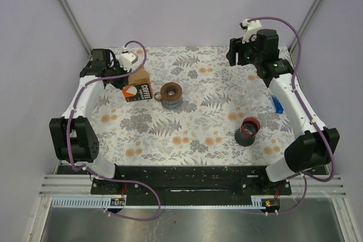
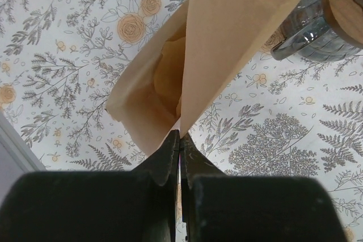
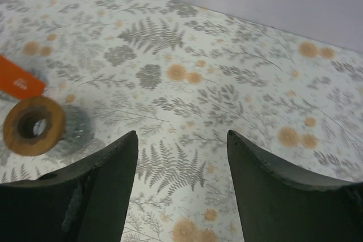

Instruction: Place the coffee filter in the dripper

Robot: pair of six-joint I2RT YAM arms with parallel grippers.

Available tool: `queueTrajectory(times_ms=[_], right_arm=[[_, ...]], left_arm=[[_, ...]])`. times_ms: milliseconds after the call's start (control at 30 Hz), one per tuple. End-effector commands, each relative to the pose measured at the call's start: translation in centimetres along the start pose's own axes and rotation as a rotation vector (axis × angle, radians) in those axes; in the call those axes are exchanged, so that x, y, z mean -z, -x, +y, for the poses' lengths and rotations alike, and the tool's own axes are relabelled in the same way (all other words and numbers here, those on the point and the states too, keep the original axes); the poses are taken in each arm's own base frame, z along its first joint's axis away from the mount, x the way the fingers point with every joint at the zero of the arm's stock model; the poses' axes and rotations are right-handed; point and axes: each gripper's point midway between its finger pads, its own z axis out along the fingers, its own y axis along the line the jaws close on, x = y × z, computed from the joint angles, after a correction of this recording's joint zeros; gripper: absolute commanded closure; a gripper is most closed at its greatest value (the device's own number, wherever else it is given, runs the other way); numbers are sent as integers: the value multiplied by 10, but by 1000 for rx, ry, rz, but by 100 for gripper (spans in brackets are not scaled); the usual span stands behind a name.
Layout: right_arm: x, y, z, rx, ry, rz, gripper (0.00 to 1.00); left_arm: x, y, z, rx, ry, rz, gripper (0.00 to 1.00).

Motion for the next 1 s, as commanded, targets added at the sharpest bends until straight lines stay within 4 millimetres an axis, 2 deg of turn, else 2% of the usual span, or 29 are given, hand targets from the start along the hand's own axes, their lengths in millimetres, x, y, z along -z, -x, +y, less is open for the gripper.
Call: queueTrajectory(times_ms=[0,33,133,233,300,367,433,500,633,733,867,967], right_arm=[[32,13,-75,-145,-271,-80,27],[37,9,-89,-167,-314,-79,26],[51,-13,-137,-251,-455,-77,20],[72,-41,-188,-359,-618,-69,13],[83,-56,-212,-398,-713,-60,9],[94,-69,-234,-437,-841,-53,1],[100,-82,-250,-454,-923,-34,1],[103,-94,-261,-475,-971,-14,0],[90,-112,-263,-509,-937,34,1],[97,-129,-275,-524,-1025,67,0],[111,-158,-295,-648,-1088,63,1],[104,-179,-301,-679,-1071,103,3]], left_arm=[[-14,-9,10,-1,17,30,100],[-15,-10,11,3,20,36,100],[-15,-8,10,9,14,26,80],[-11,-1,6,18,3,1,71],[-6,4,7,22,9,-13,67],[-2,9,6,24,11,-30,62],[2,12,4,22,10,-41,55],[7,16,4,19,16,-57,49],[17,23,3,23,27,-78,39],[24,27,4,30,39,-84,34],[33,30,7,48,69,-82,30],[38,34,6,65,80,-96,27]])
